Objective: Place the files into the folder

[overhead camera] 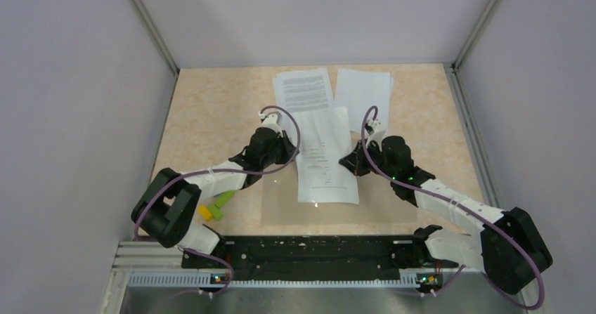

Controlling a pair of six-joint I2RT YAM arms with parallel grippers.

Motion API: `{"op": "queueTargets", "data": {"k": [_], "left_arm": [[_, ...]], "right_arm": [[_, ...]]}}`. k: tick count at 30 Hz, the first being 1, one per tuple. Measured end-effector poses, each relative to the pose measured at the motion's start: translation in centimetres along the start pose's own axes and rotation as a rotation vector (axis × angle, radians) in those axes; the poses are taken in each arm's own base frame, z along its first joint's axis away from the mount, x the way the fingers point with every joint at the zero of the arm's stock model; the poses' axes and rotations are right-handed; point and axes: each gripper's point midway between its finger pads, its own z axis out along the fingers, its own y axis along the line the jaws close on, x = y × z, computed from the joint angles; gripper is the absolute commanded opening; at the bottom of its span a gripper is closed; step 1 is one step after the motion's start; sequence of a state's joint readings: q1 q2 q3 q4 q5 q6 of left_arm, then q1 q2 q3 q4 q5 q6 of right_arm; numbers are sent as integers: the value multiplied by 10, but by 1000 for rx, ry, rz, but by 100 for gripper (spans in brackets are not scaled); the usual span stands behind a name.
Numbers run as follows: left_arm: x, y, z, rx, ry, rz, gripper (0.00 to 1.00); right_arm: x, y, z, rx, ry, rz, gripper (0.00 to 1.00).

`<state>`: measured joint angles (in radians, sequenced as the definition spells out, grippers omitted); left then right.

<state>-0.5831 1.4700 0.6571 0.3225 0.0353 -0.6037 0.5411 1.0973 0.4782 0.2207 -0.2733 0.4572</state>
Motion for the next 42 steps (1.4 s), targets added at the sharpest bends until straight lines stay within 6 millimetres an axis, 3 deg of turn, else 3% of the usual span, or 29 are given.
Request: {"op": "queueTargets", "data": {"k": [7, 14, 16, 22, 27, 34, 42], "left_arm": [[8, 24, -7, -102, 17, -10, 41], [10, 39, -20, -194, 31, -23, 44], [12, 45, -27, -248, 52, -35, 41], [13, 69, -52, -469, 106, -119, 20], [38, 88, -82, -615, 189, -189, 0], [72, 105, -107, -728, 282, -269, 0], [103, 116, -125, -777, 364, -305, 0]], "right_arm": [[4, -3, 2, 15, 9, 1, 0], [11, -7, 5, 20, 34, -12, 0], [14, -8, 7, 15, 47, -21, 0], [23, -2, 12, -45, 85, -42, 0], [36, 1, 15, -88, 138, -53, 0], [50, -8, 22, -63, 201, -35, 0], [45, -12, 28, -10, 185, 47, 0]]}}
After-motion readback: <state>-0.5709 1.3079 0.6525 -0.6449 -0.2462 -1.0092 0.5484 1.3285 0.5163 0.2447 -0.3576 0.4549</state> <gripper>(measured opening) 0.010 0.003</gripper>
